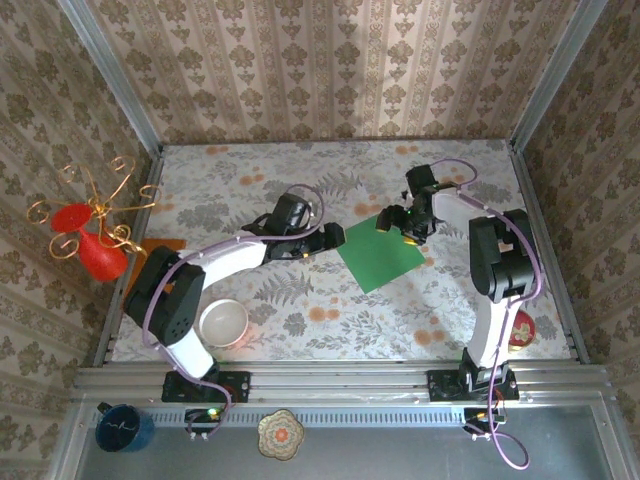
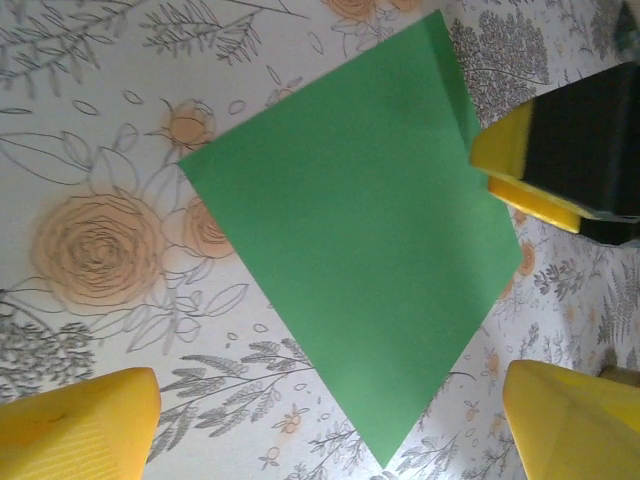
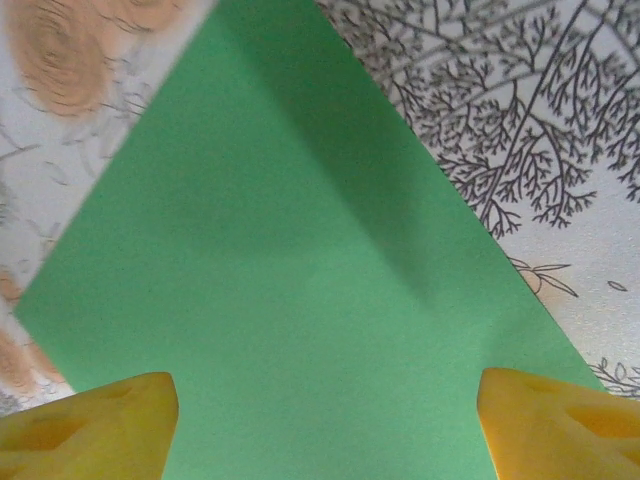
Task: Fold a paper plane with a square sheet of paper (pick it up from the middle)
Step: Move the square sheet of paper to the center of the table.
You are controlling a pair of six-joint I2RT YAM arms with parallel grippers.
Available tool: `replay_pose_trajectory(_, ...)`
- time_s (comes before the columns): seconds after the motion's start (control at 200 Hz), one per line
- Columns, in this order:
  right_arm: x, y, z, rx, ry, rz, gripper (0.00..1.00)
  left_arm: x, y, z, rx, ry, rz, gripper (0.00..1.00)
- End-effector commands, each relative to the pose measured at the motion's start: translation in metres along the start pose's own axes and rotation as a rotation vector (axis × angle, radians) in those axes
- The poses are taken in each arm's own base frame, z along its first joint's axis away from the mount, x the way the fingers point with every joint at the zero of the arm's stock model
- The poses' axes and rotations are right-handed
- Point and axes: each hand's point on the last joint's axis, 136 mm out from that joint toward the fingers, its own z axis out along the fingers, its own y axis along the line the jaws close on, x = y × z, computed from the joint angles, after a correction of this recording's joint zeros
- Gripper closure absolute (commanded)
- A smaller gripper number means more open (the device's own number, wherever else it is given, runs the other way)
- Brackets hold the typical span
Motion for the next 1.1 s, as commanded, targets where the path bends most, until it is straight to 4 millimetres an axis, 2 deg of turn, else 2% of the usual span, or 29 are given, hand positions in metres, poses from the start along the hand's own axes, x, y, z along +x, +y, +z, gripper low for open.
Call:
replay_pose_trajectory(0.0, 0.012, -0.011, 0.004, 0.043, 0.060, 0.040, 0.18, -0.002, -0.018, 0.004, 0.048, 0.008, -0.026, 0.11)
replay_pose_trajectory(0.14, 0.033, -0.026, 0.010, 0.088, 0.059, 0.190, 0.17, 0.009, -0.021, 0.013, 0.050, 0.043, -0.049, 0.12)
replay_pose_trajectory(0.22, 0.052, -0.032, 0.012, 0.078, 0.066, 0.321, 0.18, 0.015, -0.022, 0.018, 0.047, 0.062, -0.062, 0.13)
replay_pose_trajectory(0.385, 0.086, -0.021, 0.015, -0.016, 0.004, 0.556, 0.19, 0.023, -0.017, 0.021, 0.031, 0.075, -0.086, 0.19)
replay_pose_trajectory(0.5, 0.105, -0.005, 0.011, -0.048, -0.015, 0.625, 0.19, 0.026, -0.015, 0.022, 0.030, 0.083, -0.090, 0.22)
replay_pose_trajectory(0.57, 0.105, 0.008, 0.006, -0.093, -0.015, 0.606, 0.19, 0.029, -0.015, 0.024, 0.031, 0.098, -0.095, 0.24)
replay_pose_trajectory(0.675, 0.093, 0.008, -0.010, -0.078, -0.064, 0.477, 0.21, 0.037, -0.014, 0.029, 0.025, 0.127, -0.107, 0.26)
replay_pose_trajectory(0.775, 0.092, 0.005, -0.019, -0.047, -0.054, 0.293, 0.25, 0.042, -0.011, 0.032, 0.003, 0.141, -0.113, 0.27)
replay_pose_trajectory(0.885, 0.102, -0.006, -0.017, -0.001, 0.012, 0.161, 0.29, 0.046, -0.011, 0.034, -0.002, 0.160, -0.124, 0.28)
replay_pose_trajectory(1.095, 0.117, -0.004, -0.005, -0.034, 0.115, 0.044, 0.39, 0.059, -0.005, 0.034, -0.042, 0.181, -0.134, 0.28)
